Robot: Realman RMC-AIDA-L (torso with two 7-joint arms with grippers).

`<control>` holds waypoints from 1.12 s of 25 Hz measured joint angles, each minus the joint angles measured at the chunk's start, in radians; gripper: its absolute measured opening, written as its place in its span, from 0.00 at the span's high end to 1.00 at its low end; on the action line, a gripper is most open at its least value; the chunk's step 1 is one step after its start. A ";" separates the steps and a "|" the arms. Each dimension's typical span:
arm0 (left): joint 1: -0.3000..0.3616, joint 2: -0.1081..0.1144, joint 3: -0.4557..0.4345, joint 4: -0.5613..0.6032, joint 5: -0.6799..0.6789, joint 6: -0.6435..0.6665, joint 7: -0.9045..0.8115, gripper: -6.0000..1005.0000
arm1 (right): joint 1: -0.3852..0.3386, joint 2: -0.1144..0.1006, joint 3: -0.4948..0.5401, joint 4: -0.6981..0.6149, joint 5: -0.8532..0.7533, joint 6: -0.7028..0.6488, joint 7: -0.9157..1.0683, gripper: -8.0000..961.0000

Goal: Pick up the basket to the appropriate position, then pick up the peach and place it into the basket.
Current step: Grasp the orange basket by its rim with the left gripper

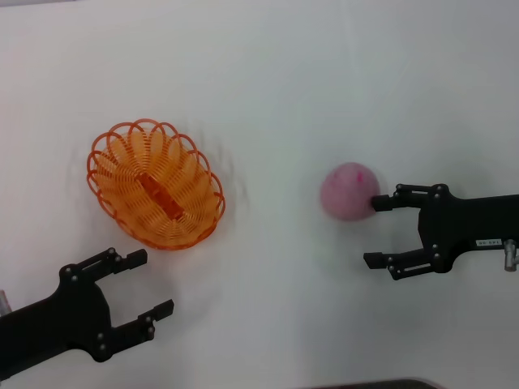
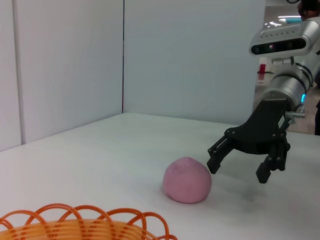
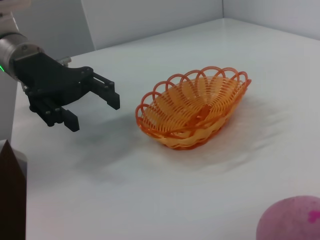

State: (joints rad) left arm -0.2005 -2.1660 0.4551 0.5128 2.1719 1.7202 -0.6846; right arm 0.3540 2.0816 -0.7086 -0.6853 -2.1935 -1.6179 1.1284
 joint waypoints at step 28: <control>-0.140 0.038 -0.014 0.039 -0.048 0.024 -0.943 0.27 | 0.014 0.000 0.000 0.000 0.000 0.001 0.014 0.02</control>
State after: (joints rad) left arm -0.3400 -2.1276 0.4415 0.5520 2.1244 1.7441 -1.6278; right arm 0.3681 2.0817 -0.7089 -0.6856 -2.1936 -1.6168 1.1422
